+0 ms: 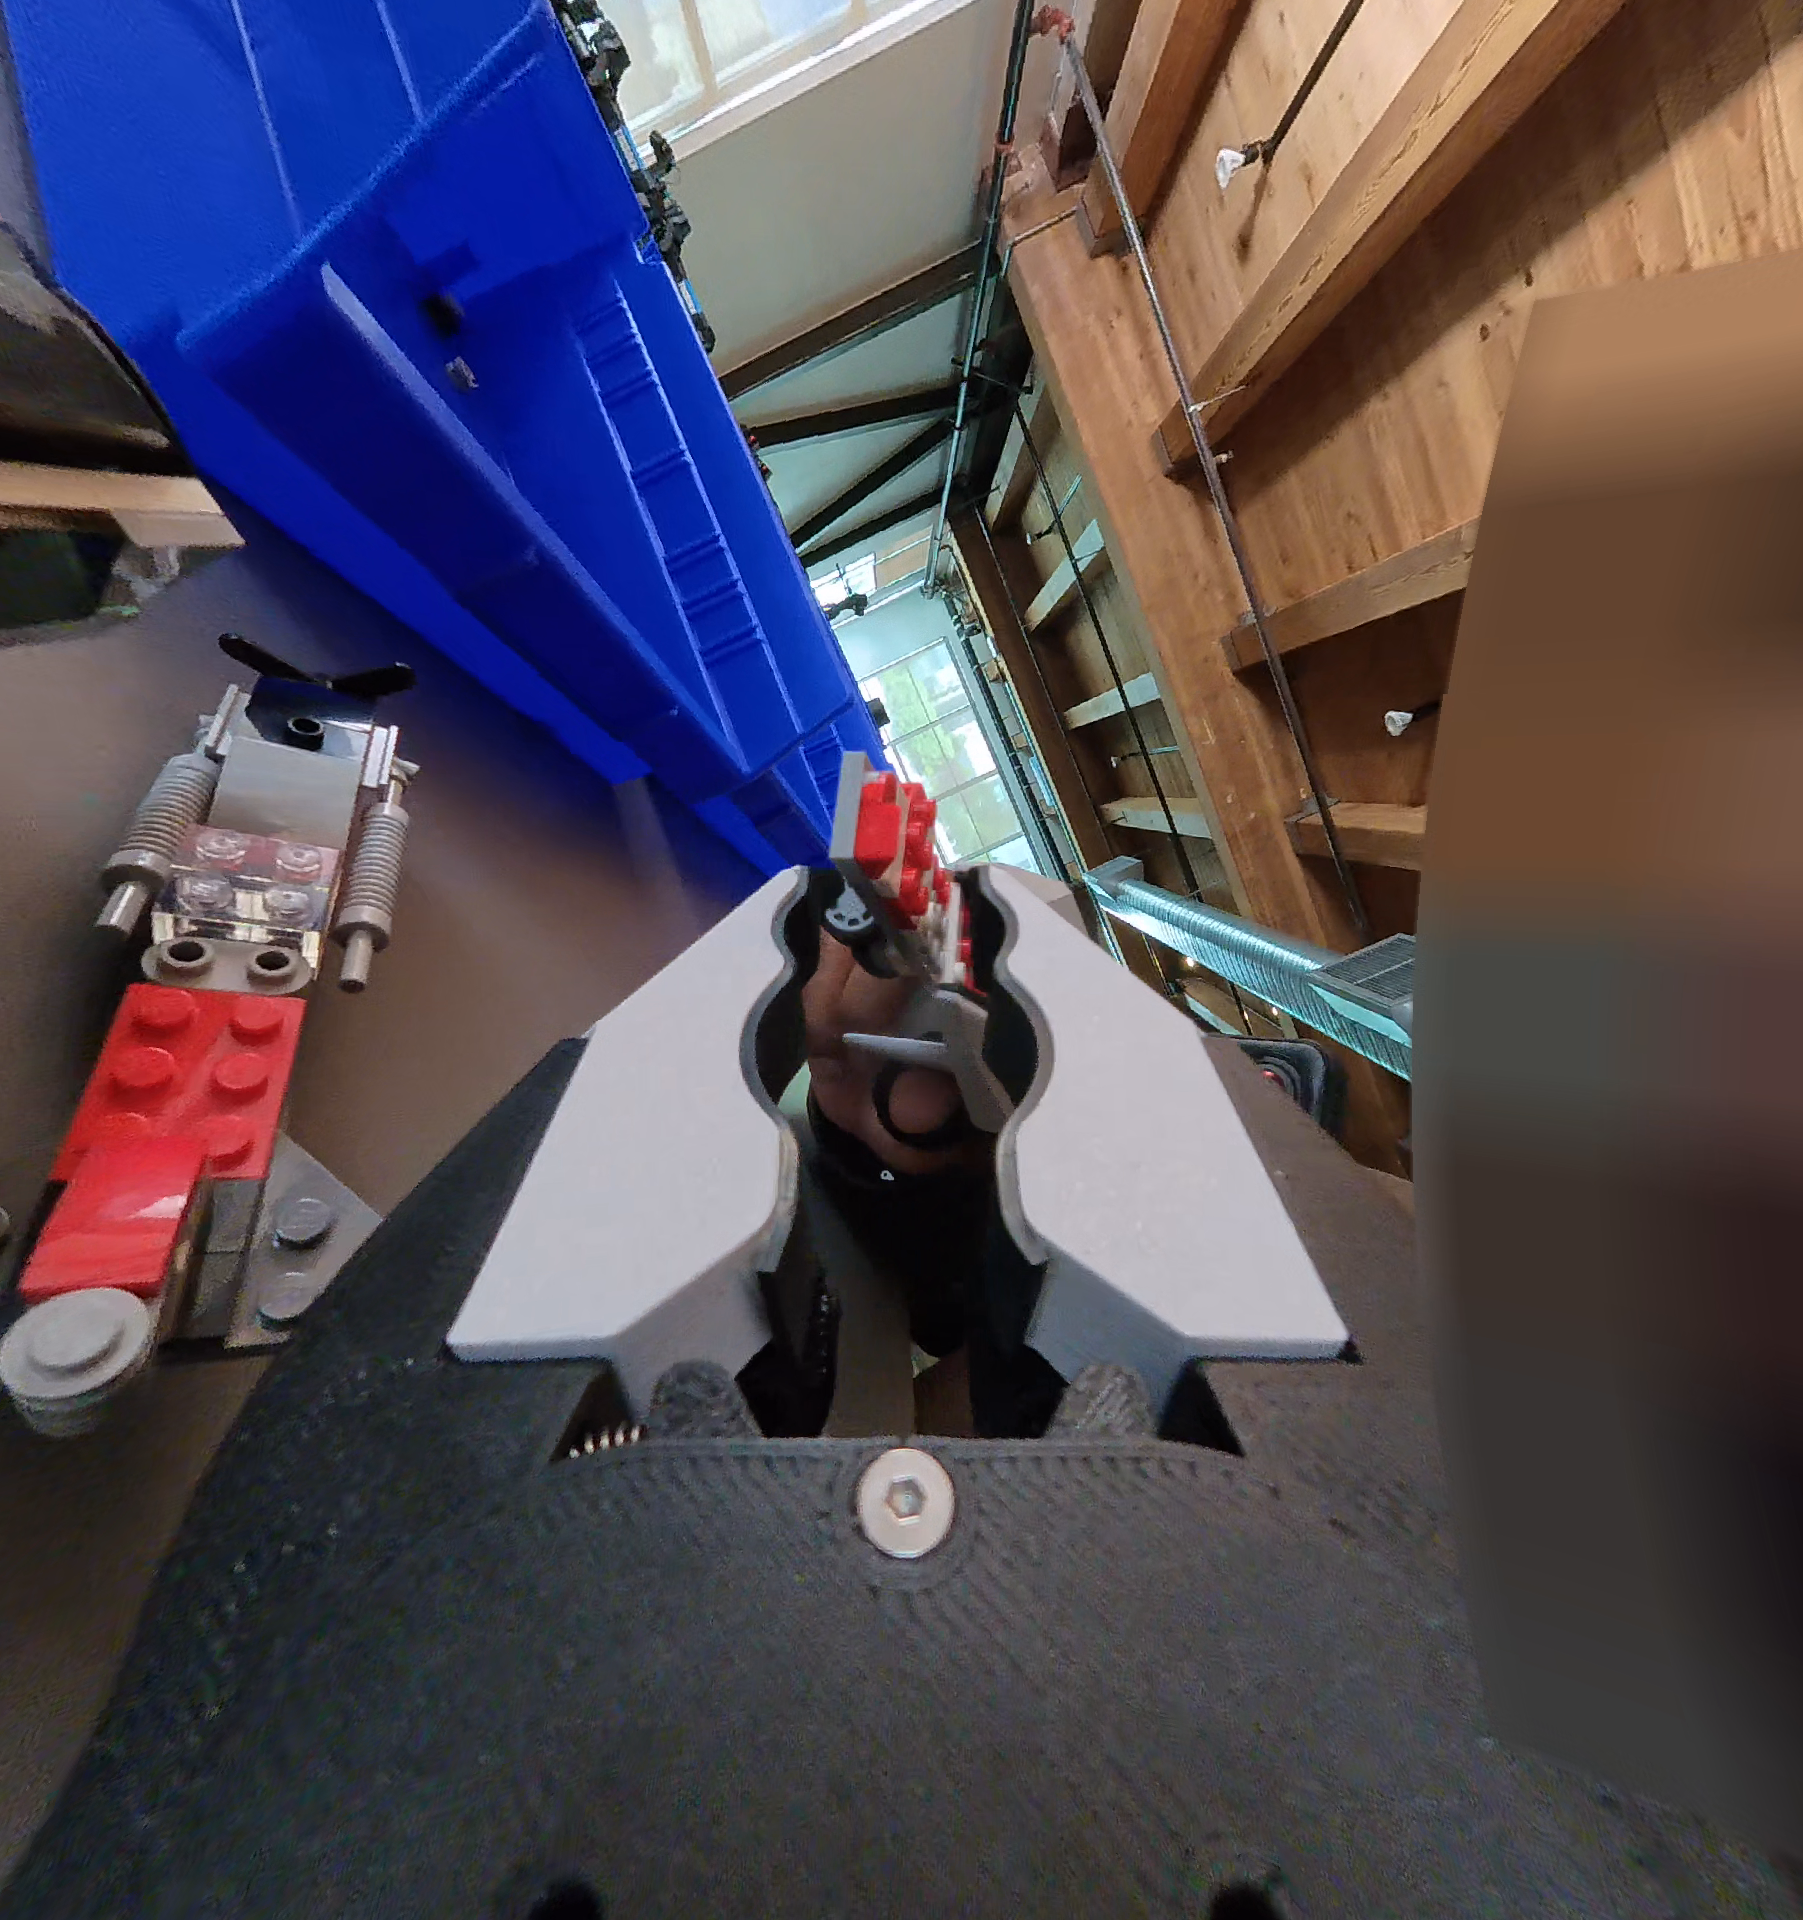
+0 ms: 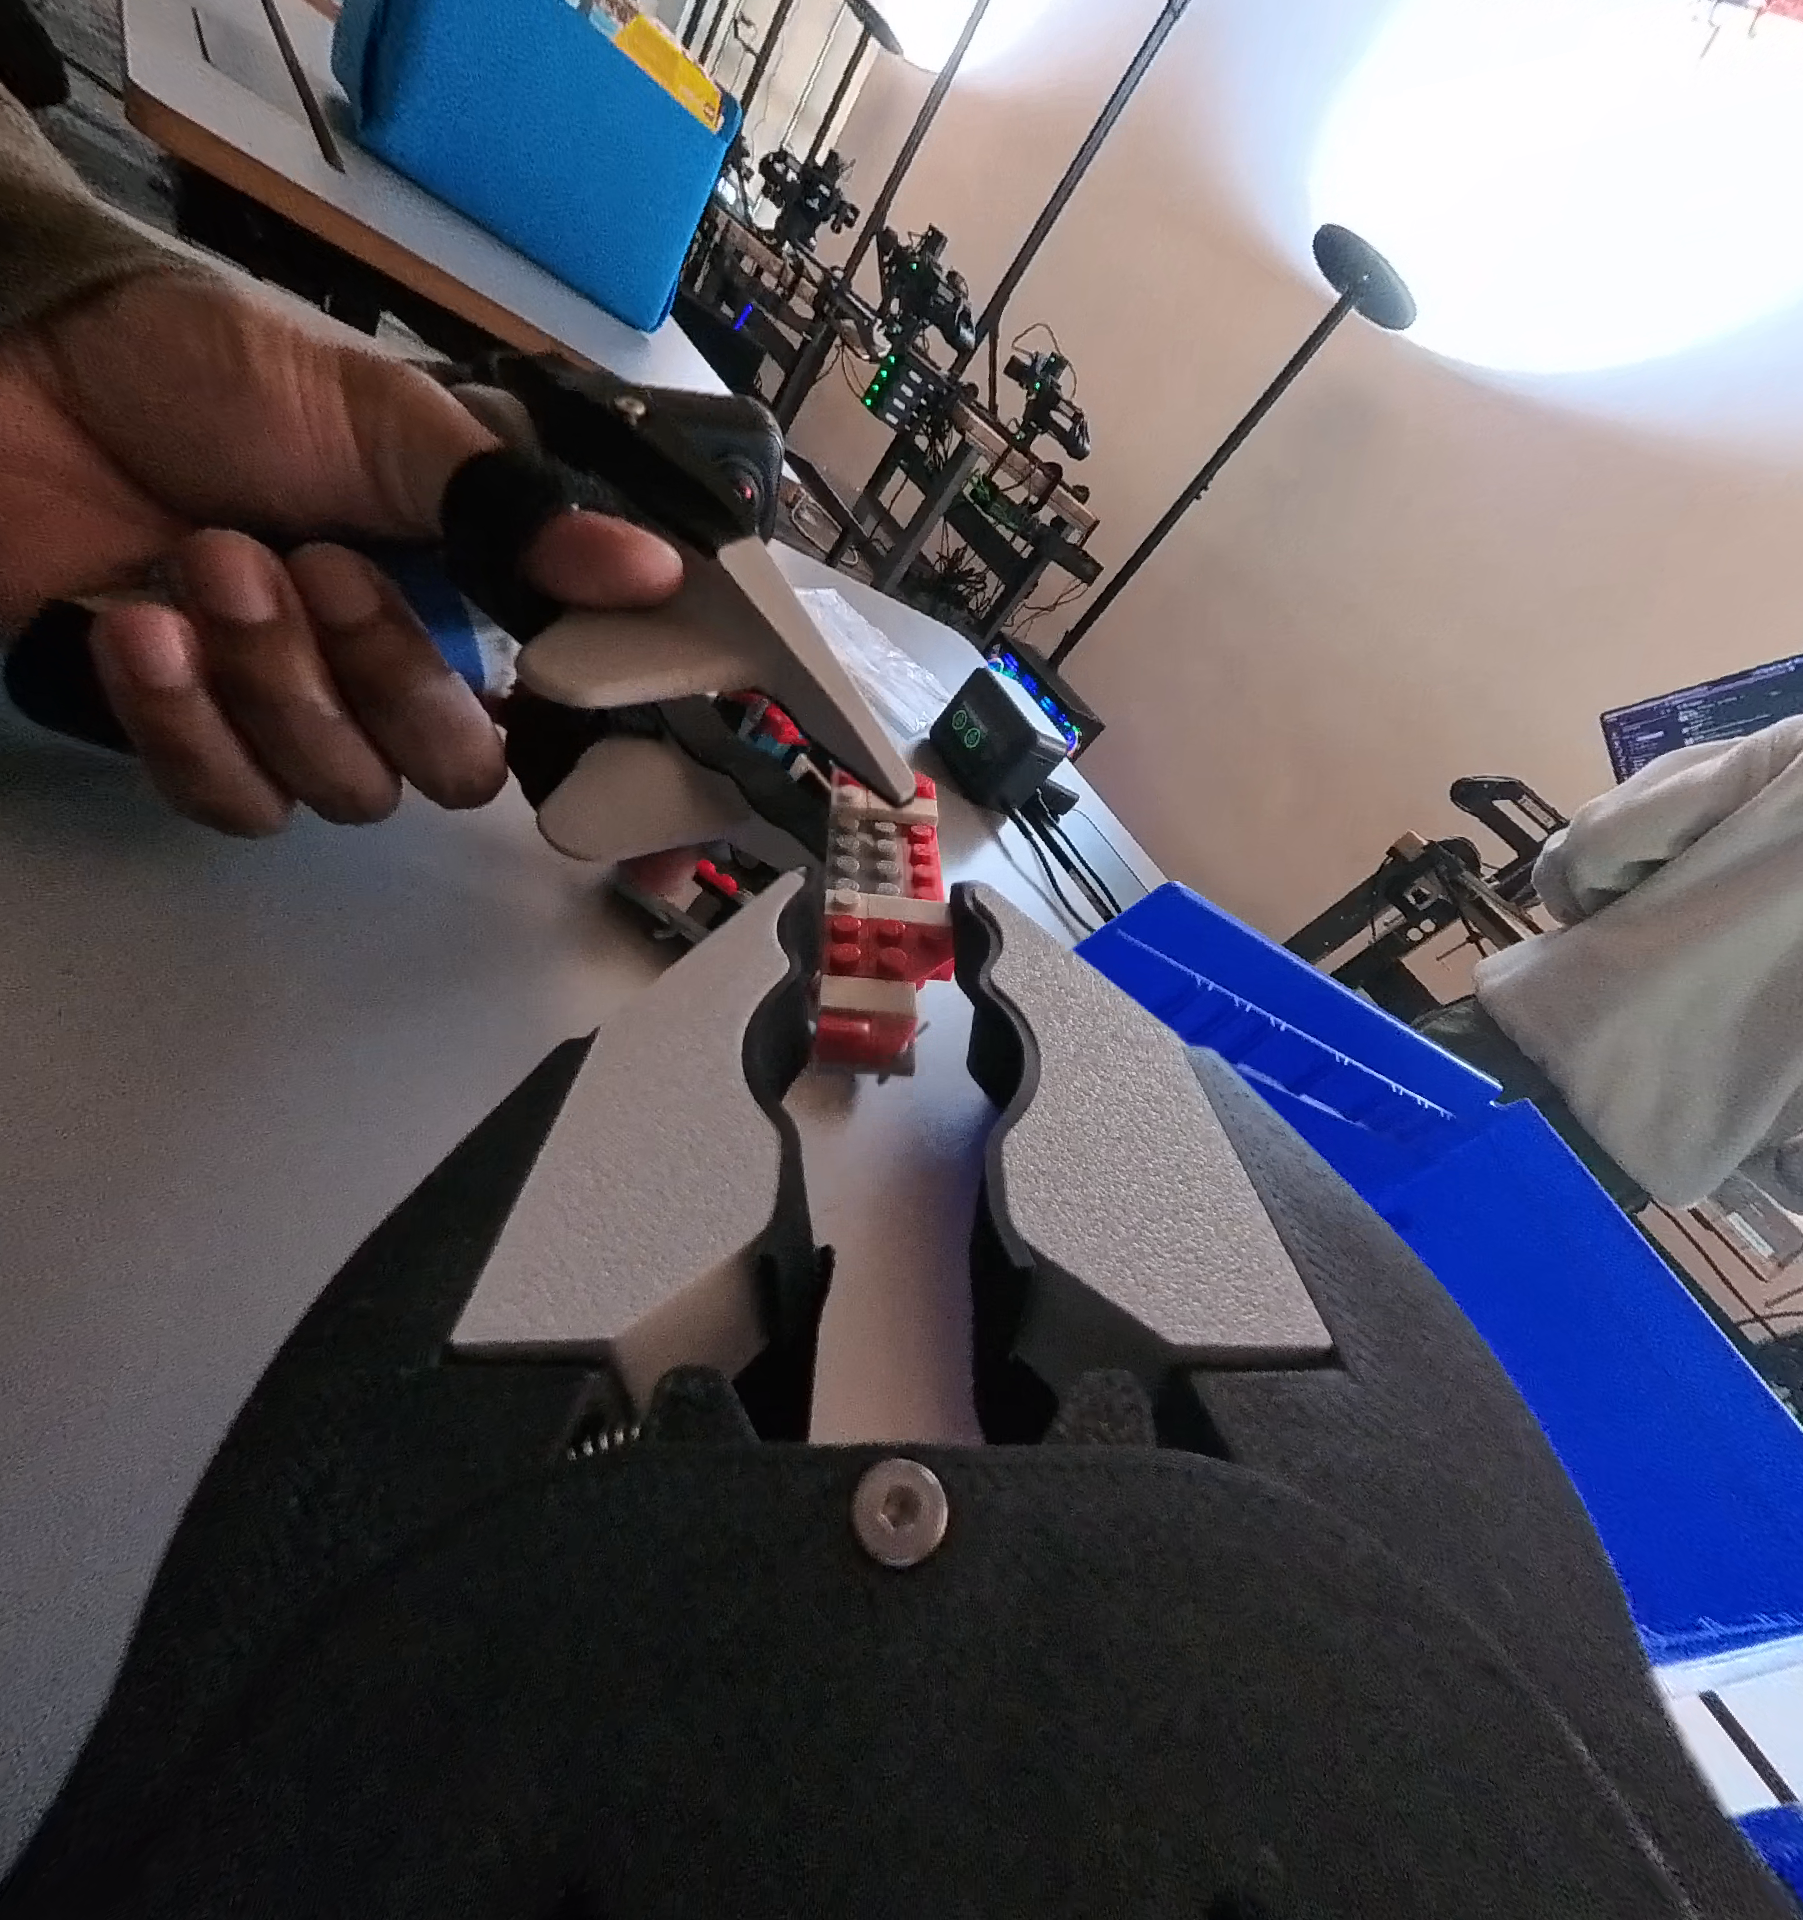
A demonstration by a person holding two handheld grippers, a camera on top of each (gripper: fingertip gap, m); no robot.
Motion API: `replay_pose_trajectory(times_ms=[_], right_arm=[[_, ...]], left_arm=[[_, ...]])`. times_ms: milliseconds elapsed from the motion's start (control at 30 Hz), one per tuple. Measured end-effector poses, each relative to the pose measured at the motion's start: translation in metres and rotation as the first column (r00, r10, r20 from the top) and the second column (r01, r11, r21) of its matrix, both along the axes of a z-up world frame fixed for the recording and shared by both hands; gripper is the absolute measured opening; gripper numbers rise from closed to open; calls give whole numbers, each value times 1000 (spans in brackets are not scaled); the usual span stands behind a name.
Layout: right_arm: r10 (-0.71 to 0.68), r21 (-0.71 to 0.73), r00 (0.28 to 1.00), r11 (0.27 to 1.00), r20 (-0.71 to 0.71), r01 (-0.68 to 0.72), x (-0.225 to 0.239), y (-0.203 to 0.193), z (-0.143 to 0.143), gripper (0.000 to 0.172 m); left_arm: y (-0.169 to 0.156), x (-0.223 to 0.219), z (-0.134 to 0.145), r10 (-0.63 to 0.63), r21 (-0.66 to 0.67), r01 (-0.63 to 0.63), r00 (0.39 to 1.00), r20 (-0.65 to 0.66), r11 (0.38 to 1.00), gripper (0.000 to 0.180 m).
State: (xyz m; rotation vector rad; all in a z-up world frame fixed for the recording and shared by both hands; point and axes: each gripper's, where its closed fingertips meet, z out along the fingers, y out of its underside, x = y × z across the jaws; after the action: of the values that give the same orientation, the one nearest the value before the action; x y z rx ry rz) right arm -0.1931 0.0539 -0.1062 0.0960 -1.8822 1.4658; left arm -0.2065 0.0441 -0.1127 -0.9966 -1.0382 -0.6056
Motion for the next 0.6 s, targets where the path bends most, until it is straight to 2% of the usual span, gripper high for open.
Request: replay_pose_trajectory(times_ms=[333,400,600], right_arm=[[31,-41,999,999,-8,-31,6,-3,6,21],[29,-41,1000,999,2,-29,4,-3,5,21],[11,-12,1000,1000,25,-10,-1,0,-2,15]], left_arm=[[4,2,-4,-28,65,24,997,69,998,30],[0,0,-5,-4,53,1,998,62,999,21],[-5,-2,-1,32,-24,-33,999,-25,999,10]])
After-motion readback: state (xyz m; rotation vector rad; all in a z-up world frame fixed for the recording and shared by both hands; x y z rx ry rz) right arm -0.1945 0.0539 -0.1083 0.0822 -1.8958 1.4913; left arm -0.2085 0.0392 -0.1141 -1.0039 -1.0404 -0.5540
